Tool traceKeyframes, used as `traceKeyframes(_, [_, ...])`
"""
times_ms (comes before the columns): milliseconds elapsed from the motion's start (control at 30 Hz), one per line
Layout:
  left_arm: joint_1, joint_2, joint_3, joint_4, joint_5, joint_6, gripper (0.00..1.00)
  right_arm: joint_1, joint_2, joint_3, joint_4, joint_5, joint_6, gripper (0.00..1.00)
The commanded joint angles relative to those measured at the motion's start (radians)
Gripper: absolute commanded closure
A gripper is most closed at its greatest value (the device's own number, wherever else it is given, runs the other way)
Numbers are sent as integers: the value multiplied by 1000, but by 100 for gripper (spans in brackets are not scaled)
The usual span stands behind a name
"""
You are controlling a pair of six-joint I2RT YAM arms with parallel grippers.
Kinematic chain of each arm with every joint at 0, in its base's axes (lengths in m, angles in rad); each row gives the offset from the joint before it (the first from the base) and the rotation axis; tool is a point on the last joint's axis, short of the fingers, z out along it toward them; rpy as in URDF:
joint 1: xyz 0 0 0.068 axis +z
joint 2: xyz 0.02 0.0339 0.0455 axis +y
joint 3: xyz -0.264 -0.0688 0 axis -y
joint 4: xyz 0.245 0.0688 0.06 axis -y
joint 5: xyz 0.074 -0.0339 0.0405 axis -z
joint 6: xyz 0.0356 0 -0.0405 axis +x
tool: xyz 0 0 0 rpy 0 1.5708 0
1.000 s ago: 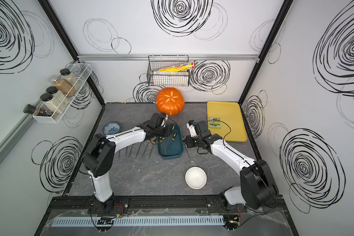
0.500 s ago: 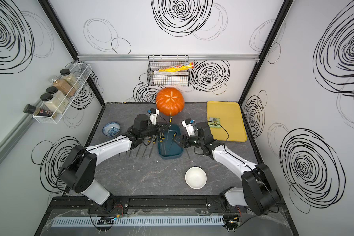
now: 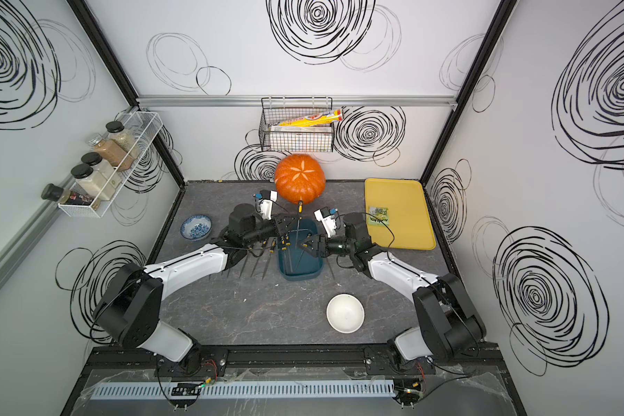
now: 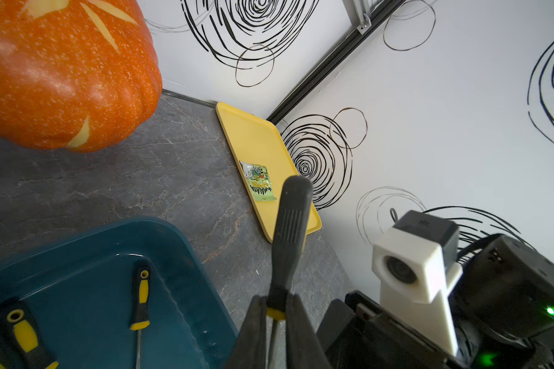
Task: Take the file tool out of the storage box
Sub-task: Pick up the file tool from the storage box, then place the file tool at the center of the board.
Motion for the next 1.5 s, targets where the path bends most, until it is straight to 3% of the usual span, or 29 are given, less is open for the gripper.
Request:
traceKeyframes(0, [-17,-30,-8,67,-4,-7,100,7,58,51,26,-28,2,44])
traceKeyframes(200, [-27,-18,2,61,16,-13,100,18,106,124,-39,-16,-29,54])
traceKeyframes(367, [-32,-33,9,21,-16,5,100,18,123,120,-23,-31,-24,80])
traceKeyframes(500, [-33,-31,4,33,-16,3,100,18,127,115,-19,-29,-20,95])
traceKeyframes(567, [-33,-30,-1,42,-17,0,100,18,128,111,-17,-29,-18,100])
traceKeyframes(767, [-32,-29,4,26,-15,1,100,18,132,118,-61,-25,-35,100])
traceKeyframes(867, [-23,-46,3,-27,-46,17,87,18,104,157,-247,94,-111,100])
traceKeyframes(900, [-20,-55,1,-55,-69,24,76,18,93,189,-359,178,-150,100])
traceKeyframes(967, [-18,-69,6,-126,-135,39,49,18,74,250,-544,319,-209,100])
traceKeyframes(1000, [-14,-71,12,-158,-150,54,28,17,70,279,-637,406,-224,100])
traceKeyframes(1033, [-12,-71,16,-182,-160,63,2,14,73,307,-719,475,-242,100])
traceKeyframes(1133, [-11,-60,28,-230,-175,73,1,6,107,373,-896,647,-256,100])
traceKeyframes(1333, [-15,-12,85,-332,-174,107,1,-12,222,484,-1141,764,-268,100])
traceKeyframes(1467, [-15,4,97,-341,-151,126,1,-16,262,532,-1198,796,-264,100])
